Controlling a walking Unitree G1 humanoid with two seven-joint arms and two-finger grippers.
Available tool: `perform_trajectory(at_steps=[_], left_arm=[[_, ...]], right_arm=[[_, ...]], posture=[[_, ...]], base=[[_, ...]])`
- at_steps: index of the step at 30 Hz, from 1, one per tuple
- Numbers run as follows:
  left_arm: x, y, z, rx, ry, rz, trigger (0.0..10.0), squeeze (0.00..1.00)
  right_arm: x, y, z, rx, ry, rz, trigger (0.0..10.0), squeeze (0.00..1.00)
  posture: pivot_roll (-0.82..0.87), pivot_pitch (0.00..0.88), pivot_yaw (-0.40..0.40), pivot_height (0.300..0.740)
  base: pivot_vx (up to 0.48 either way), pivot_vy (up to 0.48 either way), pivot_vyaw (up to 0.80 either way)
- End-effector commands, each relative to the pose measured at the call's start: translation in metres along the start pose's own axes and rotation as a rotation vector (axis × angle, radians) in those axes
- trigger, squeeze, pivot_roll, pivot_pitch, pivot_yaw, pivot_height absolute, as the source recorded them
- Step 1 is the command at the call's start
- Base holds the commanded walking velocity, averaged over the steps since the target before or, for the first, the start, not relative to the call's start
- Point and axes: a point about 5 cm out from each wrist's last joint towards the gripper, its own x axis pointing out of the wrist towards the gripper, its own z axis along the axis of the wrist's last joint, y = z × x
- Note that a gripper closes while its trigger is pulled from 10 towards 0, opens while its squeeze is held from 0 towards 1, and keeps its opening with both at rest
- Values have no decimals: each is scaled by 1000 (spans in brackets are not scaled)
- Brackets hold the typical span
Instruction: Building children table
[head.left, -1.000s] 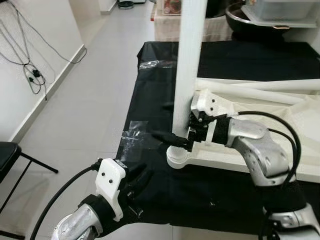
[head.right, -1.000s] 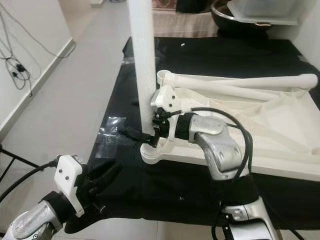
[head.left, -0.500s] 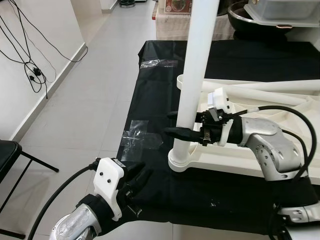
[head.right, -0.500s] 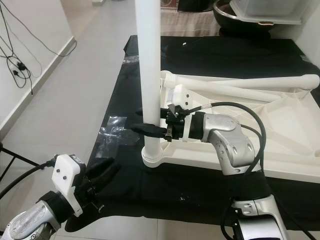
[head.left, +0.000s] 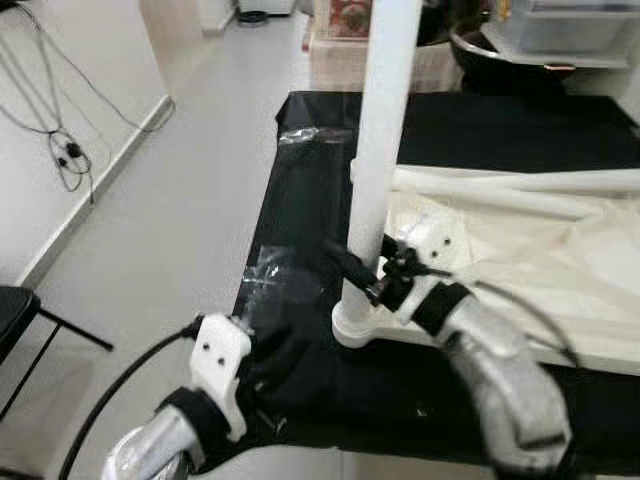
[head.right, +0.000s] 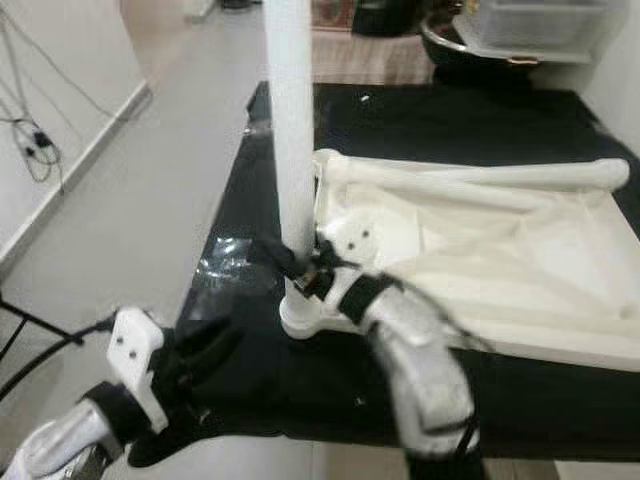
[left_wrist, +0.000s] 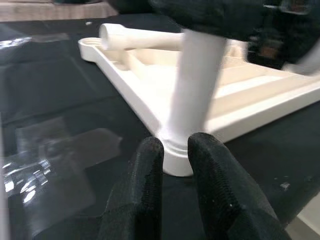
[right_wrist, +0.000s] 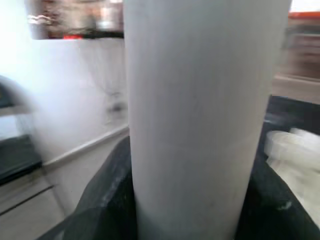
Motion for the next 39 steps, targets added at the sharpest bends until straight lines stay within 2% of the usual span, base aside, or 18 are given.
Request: perform_trajectory(at_steps=[1, 5, 8, 9, 10, 11, 14, 16, 18, 20, 21, 23, 24, 29, 32, 34, 39], left_arm=[[-2, 1, -3, 6, 24, 1, 10000, 0], [-1, 3, -5, 11, 30, -4, 10000, 0], [-1, 4, -5, 15, 29, 0, 10000, 0], [0, 5, -5, 16, 27, 5, 10000, 0], [0, 5, -5, 16, 27, 5, 10000, 0], [1, 5, -4, 16, 25, 7, 10000, 0], [1, 5, -5, 14, 24, 7, 10000, 0], [1, 3, -6, 10, 27, 5, 10000, 0], [1, 3, -6, 10, 27, 5, 10000, 0], [0, 3, -6, 7, 29, 7, 10000, 0], [0, 2, -7, 5, 30, 8, 10000, 0], [-1, 1, -7, 3, 30, 9, 10000, 0], [-1, 1, -7, 2, 31, 9, 10000, 0], [-4, 0, -7, -2, 38, 12, 10000, 0], [-5, -1, -7, -3, 39, 15, 10000, 0], [-6, -2, -7, -6, 44, 18, 10000, 0], [-7, -2, -8, -9, 45, 18, 10000, 0]], right_arm=[[-14, 3, -51, -7, 319, -68, 0, 0], [4, -6, -41, -2, 261, -61, 0, 0], [9, -6, -37, 5, 239, -52, 0, 0], [12, -6, -31, 13, 210, -60, 10000, 0], [12, -6, -31, 13, 210, -60, 10000, 0], [15, -6, -25, 49, 169, -35, 10000, 1000], [17, -5, -18, 91, 122, 1, 10000, 1000], [20, -9, -4, 146, 43, 107, 10000, 1000], [20, -9, -4, 146, 43, 107, 10000, 1000], [22, -15, 3, 159, 16, 275, 10000, 1000], [23, -19, 5, 152, 6, 345, 10000, 608], [24, -22, 7, 143, -1, 393, 10000, 608], [26, -26, 10, 123, -13, 445, 10000, 0], [32, -40, 22, 79, -41, 580, 10000, 0], [34, -45, 26, 79, -46, 604, 10000, 0], [35, -55, 37, 75, -56, 708, 10000, 0], [32, -61, 40, 51, -47, 808, 10000, 0]], posture=[[64, 156, -1, 740], [65, 149, -7, 740], [67, 148, -6, 740], [65, 145, -4, 740], [65, 145, -4, 740], [66, 146, -4, 740], [61, 146, -3, 740], [55, 150, -6, 740], [55, 150, -6, 740], [58, 156, -8, 740], [60, 156, -8, 740], [61, 158, -8, 740], [61, 158, -8, 740], [72, 169, -7, 740], [76, 173, -8, 740], [79, 179, -9, 740], [79, 181, -10, 740]], base=[[0, 0, 0], [0, 0, 0], [0, 0, 0], [0, 0, 0], [0, 0, 0], [0, 0, 0], [0, 0, 0], [0, 0, 0], [0, 0, 0], [0, 0, 0], [0, 0, 0], [0, 0, 0], [0, 0, 0], [0, 0, 0], [0, 0, 0], [0, 0, 0], [0, 0, 0]])
